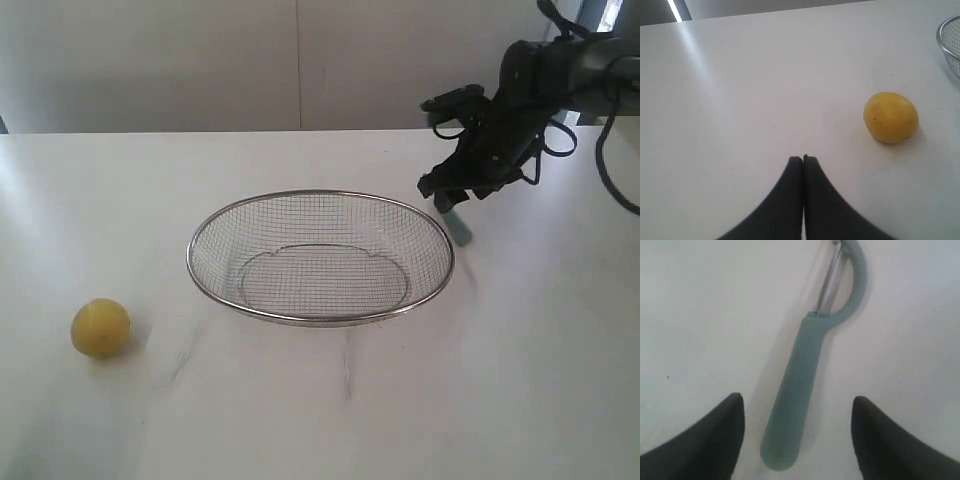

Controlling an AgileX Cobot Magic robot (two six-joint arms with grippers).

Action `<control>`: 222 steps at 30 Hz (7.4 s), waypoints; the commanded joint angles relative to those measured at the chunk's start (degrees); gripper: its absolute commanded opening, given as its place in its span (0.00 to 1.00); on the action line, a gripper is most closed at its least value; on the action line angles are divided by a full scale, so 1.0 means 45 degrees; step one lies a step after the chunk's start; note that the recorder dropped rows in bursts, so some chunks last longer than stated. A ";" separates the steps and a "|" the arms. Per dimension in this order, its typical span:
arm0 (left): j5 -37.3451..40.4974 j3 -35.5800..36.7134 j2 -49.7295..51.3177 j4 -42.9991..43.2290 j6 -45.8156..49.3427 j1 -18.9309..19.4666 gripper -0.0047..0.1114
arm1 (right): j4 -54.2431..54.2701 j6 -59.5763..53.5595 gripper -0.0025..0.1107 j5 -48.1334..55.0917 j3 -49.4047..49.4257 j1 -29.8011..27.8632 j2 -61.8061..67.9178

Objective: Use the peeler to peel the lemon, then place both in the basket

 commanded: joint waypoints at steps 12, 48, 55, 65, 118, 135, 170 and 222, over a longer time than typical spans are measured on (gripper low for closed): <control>-0.0011 0.0046 -0.0038 -0.0081 -0.0026 -0.0032 0.04 | 0.0382 -0.0158 0.54 0.0126 0.0035 -0.0002 0.0606; -0.0011 0.0046 -0.0038 -0.0081 -0.0026 -0.0032 0.04 | 0.0912 0.0514 0.48 -0.0321 0.0035 -0.0002 0.1310; -0.0011 0.0046 -0.0038 -0.0081 -0.0026 -0.0032 0.04 | -0.1634 0.3668 0.10 0.0117 0.0013 -0.0080 0.1229; -0.0011 0.0046 -0.0038 -0.0081 -0.0026 -0.0032 0.04 | -0.1722 0.3867 0.07 0.0884 0.0013 -0.0175 -0.0134; -0.0011 0.0046 -0.0038 -0.0081 -0.0026 -0.0032 0.04 | 0.1633 0.0432 0.05 0.2949 0.7677 -0.0140 -1.0837; -0.0011 0.0046 -0.0038 -0.0081 -0.0026 -0.0032 0.04 | 0.1652 0.0464 0.05 0.2682 0.7727 -0.0140 -1.0837; -0.0011 0.0046 -0.0038 -0.0081 -0.0026 -0.0032 0.04 | 0.1652 0.0464 0.05 0.2655 0.7727 -0.0140 -1.0837; -1.2613 0.0046 -0.0038 -0.0081 -0.0078 -0.0032 0.04 | 0.1652 0.0464 0.05 0.2655 0.7727 -0.0140 -1.0837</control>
